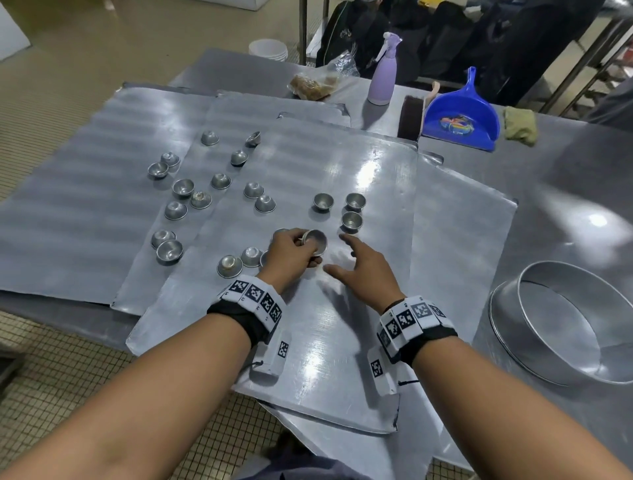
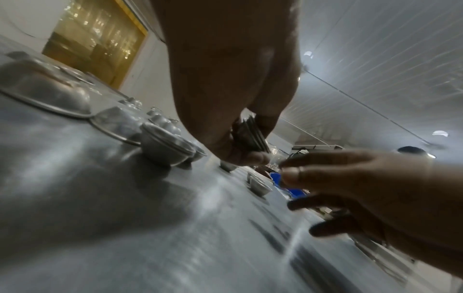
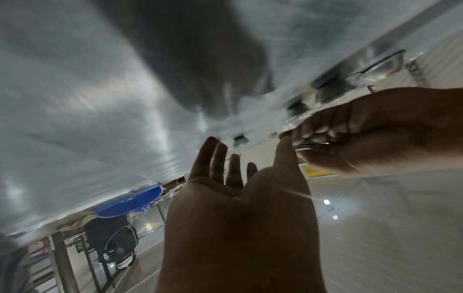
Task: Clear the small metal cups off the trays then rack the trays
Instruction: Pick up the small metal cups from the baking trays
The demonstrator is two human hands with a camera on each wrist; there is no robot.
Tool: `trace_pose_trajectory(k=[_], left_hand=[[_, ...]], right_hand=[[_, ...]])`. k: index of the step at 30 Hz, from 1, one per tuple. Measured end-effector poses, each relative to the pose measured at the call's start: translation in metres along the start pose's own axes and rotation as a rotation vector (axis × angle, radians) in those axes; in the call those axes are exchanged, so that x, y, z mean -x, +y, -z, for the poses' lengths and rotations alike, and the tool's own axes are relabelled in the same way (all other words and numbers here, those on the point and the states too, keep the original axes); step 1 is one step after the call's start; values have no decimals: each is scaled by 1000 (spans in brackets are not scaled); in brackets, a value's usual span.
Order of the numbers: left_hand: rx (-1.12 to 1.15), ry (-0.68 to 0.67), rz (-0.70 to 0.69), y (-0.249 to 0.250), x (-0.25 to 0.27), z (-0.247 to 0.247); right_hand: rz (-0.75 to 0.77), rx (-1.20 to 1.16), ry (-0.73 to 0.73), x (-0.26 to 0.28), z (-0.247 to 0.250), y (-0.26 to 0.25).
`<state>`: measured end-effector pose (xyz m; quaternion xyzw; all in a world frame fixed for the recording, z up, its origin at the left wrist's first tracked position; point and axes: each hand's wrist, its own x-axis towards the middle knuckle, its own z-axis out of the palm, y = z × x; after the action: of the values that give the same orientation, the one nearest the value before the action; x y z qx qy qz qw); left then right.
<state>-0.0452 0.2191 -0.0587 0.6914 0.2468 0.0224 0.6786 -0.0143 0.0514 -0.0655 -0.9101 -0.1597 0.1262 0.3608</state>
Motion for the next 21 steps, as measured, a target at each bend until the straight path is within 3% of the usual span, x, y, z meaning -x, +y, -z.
trace_pose_trajectory(k=[12,21], left_hand=[[-105,92,9,1,-11,13],[-143,61,3,0,-5,10]], right_hand=[[-145,152,20,-79,7,32],[-118,188,47,-81,4,37]])
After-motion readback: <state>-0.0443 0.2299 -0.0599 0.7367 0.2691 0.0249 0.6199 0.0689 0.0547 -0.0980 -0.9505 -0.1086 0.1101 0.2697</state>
